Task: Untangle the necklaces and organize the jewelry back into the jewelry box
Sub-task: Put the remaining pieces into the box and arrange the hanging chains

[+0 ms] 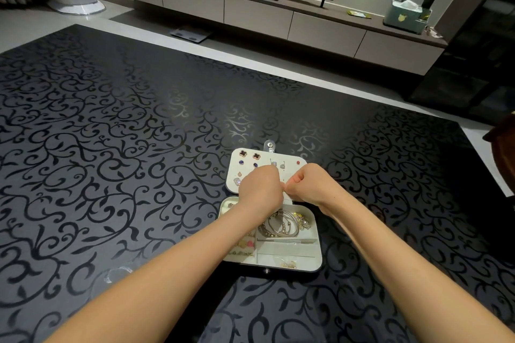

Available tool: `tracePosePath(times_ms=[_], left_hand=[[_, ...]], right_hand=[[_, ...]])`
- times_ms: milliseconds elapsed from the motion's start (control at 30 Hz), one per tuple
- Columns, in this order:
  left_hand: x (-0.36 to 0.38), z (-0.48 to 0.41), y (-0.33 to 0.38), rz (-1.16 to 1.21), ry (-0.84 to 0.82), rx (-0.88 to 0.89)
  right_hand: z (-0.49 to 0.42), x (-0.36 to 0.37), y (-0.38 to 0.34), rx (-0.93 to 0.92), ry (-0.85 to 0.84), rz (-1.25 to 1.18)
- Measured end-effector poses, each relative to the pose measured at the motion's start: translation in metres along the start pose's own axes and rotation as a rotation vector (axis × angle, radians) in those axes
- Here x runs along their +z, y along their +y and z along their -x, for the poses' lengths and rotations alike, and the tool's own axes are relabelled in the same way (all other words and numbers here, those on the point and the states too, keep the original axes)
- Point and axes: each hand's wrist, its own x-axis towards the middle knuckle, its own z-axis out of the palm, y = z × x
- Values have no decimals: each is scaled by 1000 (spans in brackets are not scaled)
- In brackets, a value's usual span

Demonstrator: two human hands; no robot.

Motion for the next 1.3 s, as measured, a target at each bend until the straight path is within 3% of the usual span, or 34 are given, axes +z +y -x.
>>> tracePosePath(times_ms=[133,333,433,533,600,767,1000,1167,1300], left_hand=[[-4,1,0,67,-23,-32],[-14,0,-6,296,-16,-35],[-32,1,-7,409,45,5],[-49,3,-16,496,89,1],[-55,7,-26,508,102,-22],[-69,11,-45,552,129,-55],[-89,14,-58,551,109,-49],[-103,9,-66,809,36,-186],[-105,6,-63,768,-22,-108]], right_hand=[[-4,4,6,-21,-2,-33],[4,-5,5,-56,154,-182],[-13,-17,-2,-139,344,24],[-30,-9,-16,-164,311,395],[-35,1,-23,-156,258,448],[-46,-1,-33,-124,208,202],[-28,-16,-39,-343,326,68],[15,-32,-51,-544,367,269],[39,-21,-34,-609,462,647]])
